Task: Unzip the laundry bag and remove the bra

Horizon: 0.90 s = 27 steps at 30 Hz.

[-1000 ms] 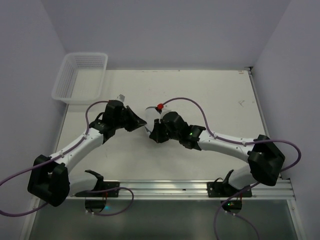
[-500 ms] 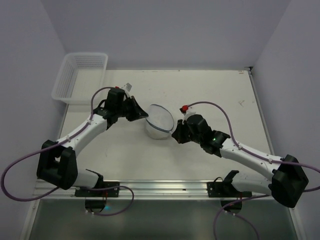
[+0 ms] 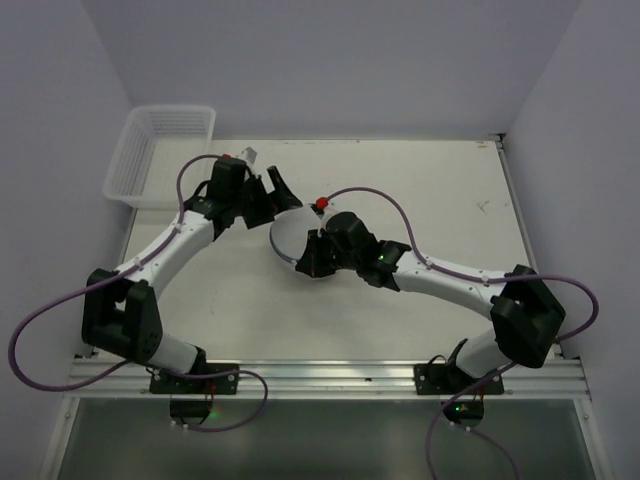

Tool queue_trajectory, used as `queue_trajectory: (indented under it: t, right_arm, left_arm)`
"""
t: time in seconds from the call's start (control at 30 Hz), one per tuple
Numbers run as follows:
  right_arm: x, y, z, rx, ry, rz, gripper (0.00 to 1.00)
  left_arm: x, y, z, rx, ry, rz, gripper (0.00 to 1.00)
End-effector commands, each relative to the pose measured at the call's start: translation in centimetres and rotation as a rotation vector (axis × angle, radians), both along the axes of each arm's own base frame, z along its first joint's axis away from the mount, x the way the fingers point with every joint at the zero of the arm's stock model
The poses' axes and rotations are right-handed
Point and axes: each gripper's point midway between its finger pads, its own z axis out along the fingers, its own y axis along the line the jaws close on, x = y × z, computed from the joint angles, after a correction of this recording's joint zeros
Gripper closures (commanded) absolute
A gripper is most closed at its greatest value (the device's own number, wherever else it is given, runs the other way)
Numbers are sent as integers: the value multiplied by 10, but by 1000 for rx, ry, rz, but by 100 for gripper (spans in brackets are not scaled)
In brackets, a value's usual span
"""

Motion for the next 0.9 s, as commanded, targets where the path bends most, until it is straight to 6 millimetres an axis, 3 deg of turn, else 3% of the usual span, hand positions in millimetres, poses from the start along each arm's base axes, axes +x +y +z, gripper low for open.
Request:
queue_trajectory:
  t: [0.0,0.1,0.13,0.17,0.3,0.43,0.53,0.63,0.67,0.77,0.87]
  right_arm:
    - [13,24,30,104,-14,-29,100]
    - [17,30,28,102,-12,-34,100]
    - [19,34,33,121,-23,-30,100]
    - [18,36,30,121,-15,-27,100]
    - [15,43,28,128,-9,-4,100]
    - [12,47,26,122,-13,12,100]
    - [11,48,27,127,-6,11,100]
    - [7,46,26,121,1,9,100]
    - [7,44,26,119,-1,8,100]
    - [2,32,21,93,2,-4,100]
    - [-6,9,9,41,-15,-11,100]
  left_arm:
    - [-24,36,9,18,18,158,0]
    - [-48,51,4,-5,29,254,0]
    - [-56,54,-8,-21,58,287,0]
    - [-63,56,-2,-47,43,300,0]
    - [-79,45,-13,-105,77,283,0]
    - [-84,28,-29,-129,127,235,7]
    - [-83,27,-37,-117,136,241,21]
    - [-82,27,-40,-116,137,245,47]
    - [-82,28,-39,-113,133,246,61]
    - [-81,30,-41,-97,129,249,88]
    - [-79,33,-41,-64,119,243,100]
